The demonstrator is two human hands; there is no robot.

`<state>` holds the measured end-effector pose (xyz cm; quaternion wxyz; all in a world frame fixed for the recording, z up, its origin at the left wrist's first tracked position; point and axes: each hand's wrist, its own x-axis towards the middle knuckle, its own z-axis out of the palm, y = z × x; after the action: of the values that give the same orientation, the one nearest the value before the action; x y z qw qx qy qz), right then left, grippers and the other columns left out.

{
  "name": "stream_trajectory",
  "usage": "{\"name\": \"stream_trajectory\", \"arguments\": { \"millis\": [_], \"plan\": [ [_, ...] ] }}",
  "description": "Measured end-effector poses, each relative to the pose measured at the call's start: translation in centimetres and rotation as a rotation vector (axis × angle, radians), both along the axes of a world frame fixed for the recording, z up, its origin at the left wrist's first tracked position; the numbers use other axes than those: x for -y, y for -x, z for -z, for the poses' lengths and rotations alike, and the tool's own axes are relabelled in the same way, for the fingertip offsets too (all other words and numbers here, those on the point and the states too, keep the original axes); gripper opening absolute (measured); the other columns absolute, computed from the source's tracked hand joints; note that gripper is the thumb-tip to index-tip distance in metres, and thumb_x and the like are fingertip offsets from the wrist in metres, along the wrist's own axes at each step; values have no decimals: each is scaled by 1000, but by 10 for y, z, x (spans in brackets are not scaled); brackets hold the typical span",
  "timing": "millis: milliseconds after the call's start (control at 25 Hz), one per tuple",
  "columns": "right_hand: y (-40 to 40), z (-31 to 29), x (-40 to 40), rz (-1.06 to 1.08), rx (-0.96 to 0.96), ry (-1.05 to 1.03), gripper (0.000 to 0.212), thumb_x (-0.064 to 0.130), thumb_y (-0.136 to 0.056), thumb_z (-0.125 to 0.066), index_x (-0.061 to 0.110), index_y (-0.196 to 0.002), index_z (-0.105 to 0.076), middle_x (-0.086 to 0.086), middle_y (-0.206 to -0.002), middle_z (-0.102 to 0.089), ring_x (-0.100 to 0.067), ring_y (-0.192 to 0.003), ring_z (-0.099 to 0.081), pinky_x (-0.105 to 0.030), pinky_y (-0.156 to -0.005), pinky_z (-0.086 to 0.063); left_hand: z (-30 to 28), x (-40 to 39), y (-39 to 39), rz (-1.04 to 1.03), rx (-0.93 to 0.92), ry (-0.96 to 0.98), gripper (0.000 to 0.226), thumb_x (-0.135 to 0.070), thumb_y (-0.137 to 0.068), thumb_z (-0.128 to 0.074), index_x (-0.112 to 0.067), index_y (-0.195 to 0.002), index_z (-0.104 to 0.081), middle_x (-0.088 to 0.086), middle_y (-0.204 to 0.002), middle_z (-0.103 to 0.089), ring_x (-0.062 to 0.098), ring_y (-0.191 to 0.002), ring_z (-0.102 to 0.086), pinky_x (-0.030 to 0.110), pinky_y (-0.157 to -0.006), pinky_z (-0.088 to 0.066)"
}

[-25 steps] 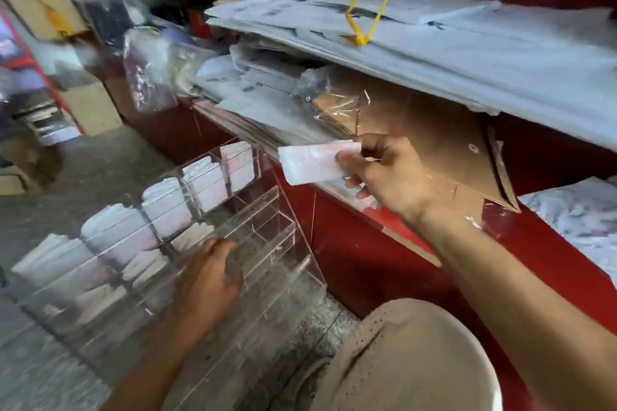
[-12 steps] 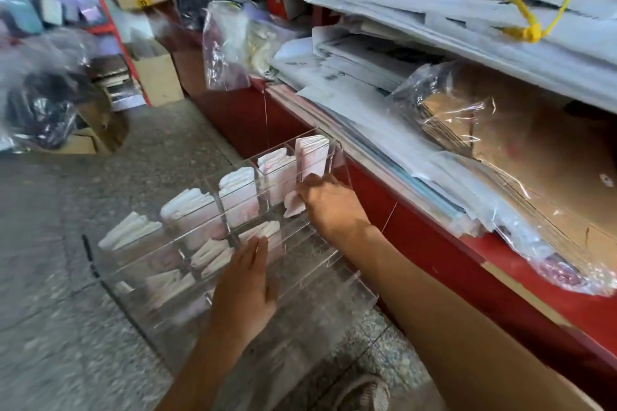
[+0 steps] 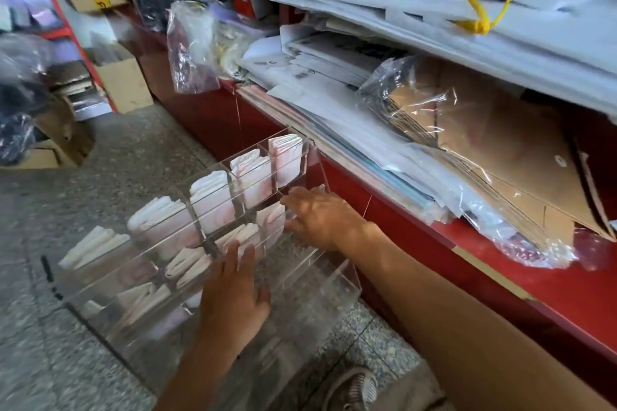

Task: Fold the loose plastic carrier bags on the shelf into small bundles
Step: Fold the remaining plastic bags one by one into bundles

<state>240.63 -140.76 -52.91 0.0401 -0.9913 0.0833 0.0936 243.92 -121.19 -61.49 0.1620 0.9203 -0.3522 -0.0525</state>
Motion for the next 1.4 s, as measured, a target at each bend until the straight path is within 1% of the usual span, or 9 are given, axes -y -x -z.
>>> {"name": "stream_trajectory", "arguments": {
  "millis": [360,480,600,720,920,1040,1160,1280,1400],
  "plan": [
    [252,-58,91,474,823,272,27,28,-94,-50,15,-115,-61,-1,-111,-64,-25,-93,-54,-36,-80,-44,-67,128,105,530,-16,444,53,-38,-82,-51,-13,-127,-62,3,-123,-66,24,-110,-61,28,-99,-39],
    [357,-51,123,843,782,254,31,27,-90,-54,14,-117,-60,-5,-114,-63,-34,-99,-56,-40,-81,-45,-105,182,165,688,-64,450,48,-32,-82,-60,-19,-128,-61,-4,-127,-64,18,-115,-56,18,-99,-31],
    [446,-35,145,1220,488,158,44,26,-90,-59,17,-132,-52,-8,-132,-56,-36,-116,-51,-42,-88,-44,-128,229,224,933,-36,419,48,-33,-83,-58,-24,-131,-57,-10,-131,-59,14,-118,-53,28,-104,-38],
    [498,-20,143,1241,199,99,53,40,-93,-54,25,-142,-42,-2,-140,-49,-35,-125,-47,-47,-97,-44,-134,264,266,1059,31,356,47,-32,-88,-61,-25,-134,-54,-10,-136,-55,13,-124,-48,35,-106,-39],
    [530,-22,138,1058,335,-101,25,26,-82,-69,25,-106,-69,9,-116,-64,-13,-96,-60,-27,-90,-46,-124,321,324,1283,166,92,55,-26,-88,-60,-19,-140,-46,-2,-142,-44,20,-130,-40,29,-110,-27],
    [544,-32,136,1086,360,-262,22,29,-83,-71,31,-104,-66,20,-104,-62,-1,-91,-59,-11,-76,-43,-102,342,343,1313,148,76,46,-19,-86,-58,-17,-132,-54,0,-138,-50,23,-126,-47,39,-104,-40],
    [560,-34,147,1215,447,-326,38,30,-87,-69,26,-123,-57,11,-115,-58,-9,-98,-63,-16,-68,-45,-82,354,346,1276,149,256,17,-9,-87,-58,-17,-98,-70,-6,-102,-65,22,-99,-61,38,-84,-51],
    [569,-33,160,1348,540,-379,36,27,-88,-68,22,-122,-56,5,-115,-64,-11,-86,-65,-19,-65,-47,-76,356,346,1195,112,327,10,-10,-88,-63,-17,-89,-70,-6,-91,-65,20,-89,-61,34,-79,-50],
    [570,-31,166,1431,639,-465,37,20,-89,-63,19,-125,-54,2,-115,-65,-19,-83,-67,-29,-67,-52,-92,347,353,941,-252,423,9,-16,-96,-57,-20,-90,-63,-9,-82,-64,10,-76,-58,24,-64,-41]
  ]
}}
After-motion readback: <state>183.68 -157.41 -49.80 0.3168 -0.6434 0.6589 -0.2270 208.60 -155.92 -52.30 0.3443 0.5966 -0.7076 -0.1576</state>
